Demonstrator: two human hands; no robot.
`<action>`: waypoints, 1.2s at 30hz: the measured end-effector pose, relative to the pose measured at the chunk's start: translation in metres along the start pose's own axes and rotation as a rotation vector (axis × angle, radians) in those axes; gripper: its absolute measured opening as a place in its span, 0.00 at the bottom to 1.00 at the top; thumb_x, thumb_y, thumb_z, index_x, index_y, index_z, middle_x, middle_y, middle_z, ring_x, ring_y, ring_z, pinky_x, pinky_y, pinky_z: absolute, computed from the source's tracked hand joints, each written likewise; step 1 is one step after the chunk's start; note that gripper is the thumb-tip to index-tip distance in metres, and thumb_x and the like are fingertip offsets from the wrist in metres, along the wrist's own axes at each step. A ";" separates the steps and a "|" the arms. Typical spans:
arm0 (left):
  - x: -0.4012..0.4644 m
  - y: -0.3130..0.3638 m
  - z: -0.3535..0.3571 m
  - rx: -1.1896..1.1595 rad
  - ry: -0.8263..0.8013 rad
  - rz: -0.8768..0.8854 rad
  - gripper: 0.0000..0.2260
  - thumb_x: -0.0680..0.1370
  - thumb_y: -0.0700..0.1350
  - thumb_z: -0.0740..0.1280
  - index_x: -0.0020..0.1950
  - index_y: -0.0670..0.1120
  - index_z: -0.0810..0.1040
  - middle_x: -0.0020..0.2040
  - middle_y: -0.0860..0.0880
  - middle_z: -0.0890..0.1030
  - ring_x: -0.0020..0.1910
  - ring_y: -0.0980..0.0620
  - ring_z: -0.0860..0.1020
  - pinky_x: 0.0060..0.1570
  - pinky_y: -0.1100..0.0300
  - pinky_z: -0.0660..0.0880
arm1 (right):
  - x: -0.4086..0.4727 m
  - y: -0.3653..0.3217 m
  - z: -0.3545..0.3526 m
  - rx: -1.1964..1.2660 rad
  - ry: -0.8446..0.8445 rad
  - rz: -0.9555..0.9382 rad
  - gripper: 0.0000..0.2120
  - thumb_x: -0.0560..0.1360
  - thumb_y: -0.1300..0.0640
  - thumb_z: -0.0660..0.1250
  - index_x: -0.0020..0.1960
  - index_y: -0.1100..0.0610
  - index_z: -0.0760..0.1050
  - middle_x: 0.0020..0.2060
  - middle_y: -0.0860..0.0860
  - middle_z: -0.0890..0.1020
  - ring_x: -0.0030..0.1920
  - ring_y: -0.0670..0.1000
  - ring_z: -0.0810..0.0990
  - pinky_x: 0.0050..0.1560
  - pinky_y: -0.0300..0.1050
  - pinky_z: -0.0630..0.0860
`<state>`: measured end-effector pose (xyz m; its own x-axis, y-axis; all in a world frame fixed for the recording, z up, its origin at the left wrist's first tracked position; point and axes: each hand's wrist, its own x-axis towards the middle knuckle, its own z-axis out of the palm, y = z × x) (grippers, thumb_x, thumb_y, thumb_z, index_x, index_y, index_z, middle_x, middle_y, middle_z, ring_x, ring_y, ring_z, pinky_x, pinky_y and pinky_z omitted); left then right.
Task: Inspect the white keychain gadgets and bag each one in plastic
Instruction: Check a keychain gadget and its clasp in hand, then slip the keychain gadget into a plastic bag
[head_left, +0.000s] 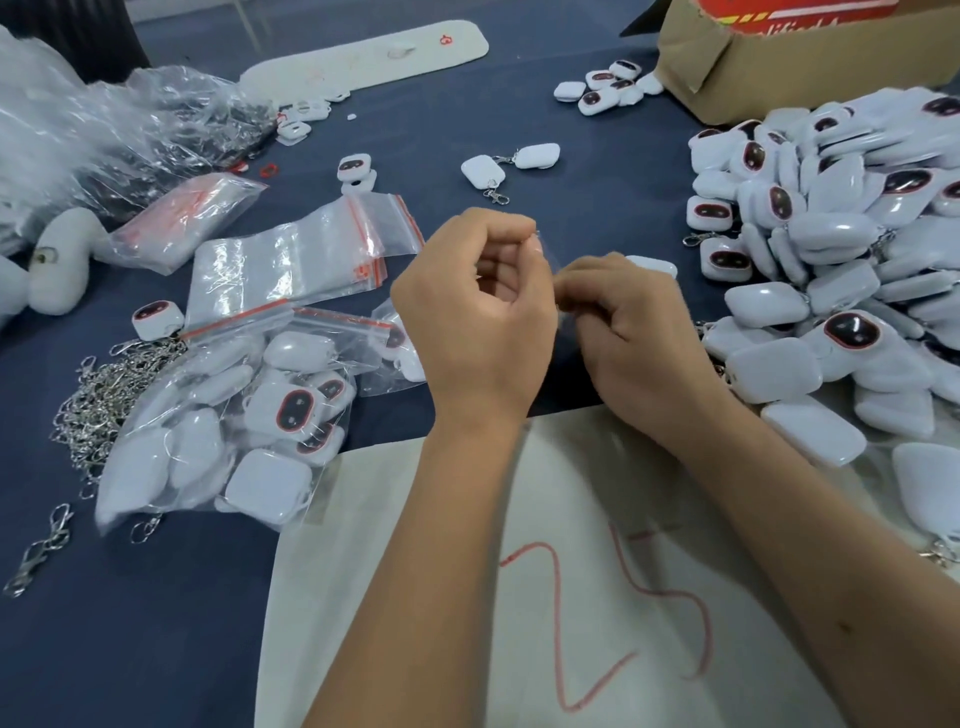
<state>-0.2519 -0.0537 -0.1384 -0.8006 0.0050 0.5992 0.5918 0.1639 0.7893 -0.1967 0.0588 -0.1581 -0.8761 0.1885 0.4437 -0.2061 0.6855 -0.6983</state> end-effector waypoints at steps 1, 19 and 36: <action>0.000 0.000 0.000 -0.002 0.003 -0.002 0.05 0.74 0.33 0.70 0.41 0.41 0.83 0.35 0.49 0.81 0.33 0.56 0.77 0.36 0.67 0.72 | -0.001 0.000 0.001 -0.005 -0.058 -0.014 0.20 0.69 0.75 0.57 0.49 0.63 0.85 0.44 0.53 0.84 0.49 0.56 0.76 0.54 0.52 0.74; -0.009 -0.014 0.009 0.164 -0.449 0.061 0.04 0.75 0.35 0.70 0.44 0.42 0.84 0.38 0.51 0.85 0.37 0.54 0.81 0.42 0.52 0.80 | 0.003 0.015 -0.009 -0.526 0.035 0.327 0.22 0.76 0.66 0.61 0.66 0.53 0.81 0.59 0.57 0.80 0.63 0.62 0.73 0.63 0.51 0.67; 0.012 -0.026 -0.008 0.154 -0.365 -0.201 0.07 0.78 0.38 0.68 0.53 0.46 0.82 0.50 0.53 0.83 0.46 0.54 0.82 0.50 0.60 0.80 | 0.005 0.014 -0.010 0.245 0.261 0.265 0.04 0.77 0.61 0.75 0.52 0.56 0.82 0.43 0.50 0.87 0.45 0.46 0.85 0.46 0.41 0.80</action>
<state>-0.2759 -0.0658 -0.1511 -0.8954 0.3014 0.3277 0.4223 0.3422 0.8394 -0.1996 0.0760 -0.1602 -0.7798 0.5282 0.3361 -0.1137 0.4085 -0.9057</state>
